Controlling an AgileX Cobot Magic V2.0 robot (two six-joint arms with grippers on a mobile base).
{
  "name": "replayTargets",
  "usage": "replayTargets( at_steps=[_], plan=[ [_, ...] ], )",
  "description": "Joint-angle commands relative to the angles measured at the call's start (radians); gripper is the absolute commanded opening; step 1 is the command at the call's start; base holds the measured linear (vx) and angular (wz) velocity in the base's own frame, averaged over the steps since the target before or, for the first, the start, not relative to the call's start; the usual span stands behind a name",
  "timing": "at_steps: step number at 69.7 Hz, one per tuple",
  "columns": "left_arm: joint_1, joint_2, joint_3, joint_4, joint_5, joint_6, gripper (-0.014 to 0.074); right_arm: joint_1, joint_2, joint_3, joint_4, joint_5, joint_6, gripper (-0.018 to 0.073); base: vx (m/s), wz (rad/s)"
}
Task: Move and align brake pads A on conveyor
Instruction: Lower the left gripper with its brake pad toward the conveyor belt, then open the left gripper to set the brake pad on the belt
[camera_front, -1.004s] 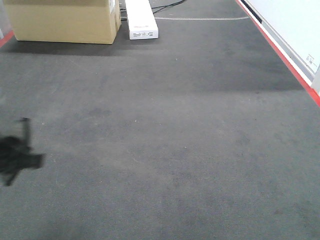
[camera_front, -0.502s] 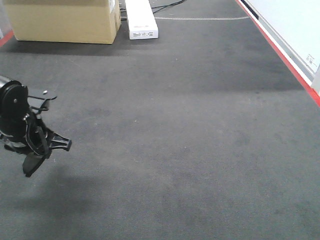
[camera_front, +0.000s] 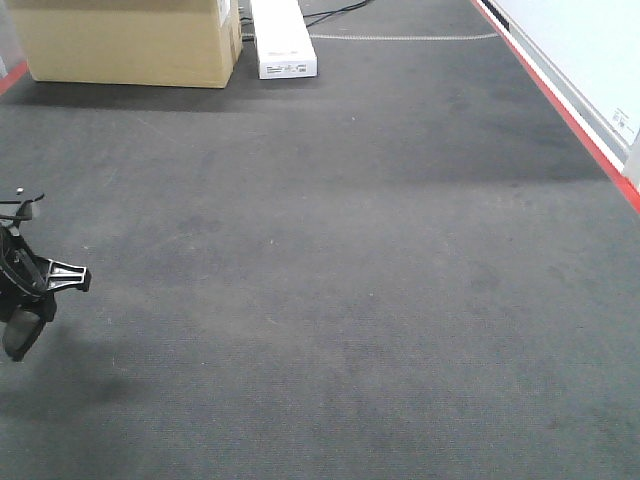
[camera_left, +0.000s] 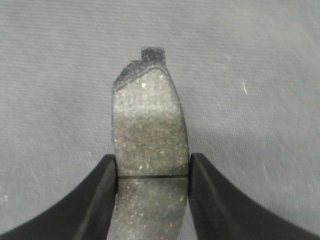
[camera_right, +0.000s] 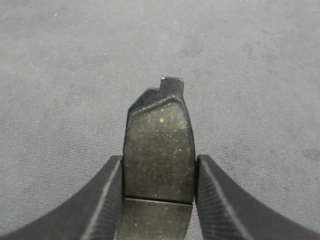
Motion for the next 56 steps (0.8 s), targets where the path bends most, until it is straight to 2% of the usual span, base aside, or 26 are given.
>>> replayTargets(
  at_steps=[1, 38, 47, 56],
  plan=[
    [-0.001, -0.022, -0.035, -0.013, -0.04, 0.015, -0.0006, -0.001, 0.005, -0.029, 0.009, -0.074, -0.008, -0.0003, 0.0, 0.0],
    [-0.001, 0.078, -0.035, -0.007, -0.063, 0.041, -0.0006, -0.001, 0.005, -0.029, 0.009, -0.08, -0.008, -0.0003, 0.0, 0.0],
    [-0.001, 0.105, -0.035, -0.008, -0.059, 0.084, -0.0006, -0.001, 0.005, -0.029, 0.009, -0.078, -0.008, -0.0003, 0.0, 0.0],
    [-0.001, 0.109, -0.035, -0.008, -0.061, 0.091, 0.0007, -0.001, 0.005, -0.029, 0.009, -0.077, -0.008, -0.0003, 0.0, 0.0]
  ],
)
